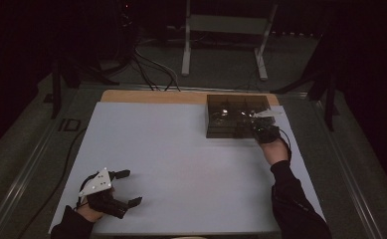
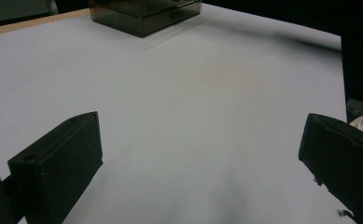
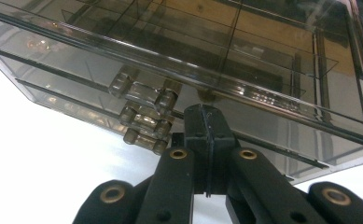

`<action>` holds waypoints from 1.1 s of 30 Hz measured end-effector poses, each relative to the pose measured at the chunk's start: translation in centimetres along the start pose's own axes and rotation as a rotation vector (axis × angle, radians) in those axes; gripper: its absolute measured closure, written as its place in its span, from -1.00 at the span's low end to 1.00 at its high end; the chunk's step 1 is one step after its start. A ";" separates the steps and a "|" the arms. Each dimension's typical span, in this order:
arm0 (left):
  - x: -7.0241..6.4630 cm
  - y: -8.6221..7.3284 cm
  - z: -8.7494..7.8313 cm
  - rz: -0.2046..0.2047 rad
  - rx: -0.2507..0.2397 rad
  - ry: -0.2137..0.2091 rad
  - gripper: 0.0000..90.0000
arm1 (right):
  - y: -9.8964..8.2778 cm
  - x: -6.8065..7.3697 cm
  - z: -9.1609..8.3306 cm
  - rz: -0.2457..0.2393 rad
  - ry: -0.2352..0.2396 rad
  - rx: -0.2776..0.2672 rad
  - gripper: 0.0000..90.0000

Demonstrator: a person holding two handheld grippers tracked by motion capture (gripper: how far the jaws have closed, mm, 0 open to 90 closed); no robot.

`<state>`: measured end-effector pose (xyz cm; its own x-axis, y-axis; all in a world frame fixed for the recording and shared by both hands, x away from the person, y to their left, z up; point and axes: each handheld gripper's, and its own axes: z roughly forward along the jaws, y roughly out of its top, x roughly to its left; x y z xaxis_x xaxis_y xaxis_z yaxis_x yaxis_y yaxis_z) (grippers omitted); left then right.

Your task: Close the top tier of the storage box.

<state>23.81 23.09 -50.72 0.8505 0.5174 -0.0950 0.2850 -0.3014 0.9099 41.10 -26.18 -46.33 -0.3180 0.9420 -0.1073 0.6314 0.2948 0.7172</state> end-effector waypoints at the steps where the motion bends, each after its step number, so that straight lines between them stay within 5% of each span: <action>1: 0.0 0.0 0.0 0.000 0.000 -0.001 -0.98 | -0.1 0.0 0.0 0.002 0.000 -0.001 0.99; 18: 0.0 0.0 0.0 0.000 0.000 -0.001 -0.98 | -0.7 0.5 -1.1 -0.018 0.001 -0.047 0.88; 24: 0.0 0.0 0.0 0.001 0.001 -0.001 -0.98 | -0.7 0.9 -1.5 -0.014 -0.029 -0.052 0.55; 27: 0.0 0.0 0.0 0.000 -0.001 -0.002 -0.98 | -0.4 1.0 -1.7 0.027 -0.015 -0.045 0.20; 33: 0.0 0.0 0.0 0.001 0.000 -0.002 -0.98 | -0.4 1.6 -2.1 0.026 0.017 -0.033 -0.27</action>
<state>23.79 23.05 -50.70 0.8515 0.5156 -0.0948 0.2842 -0.3021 0.9099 38.85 -25.14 -45.34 -0.3138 0.9463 -0.0773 0.6162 0.2649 0.7417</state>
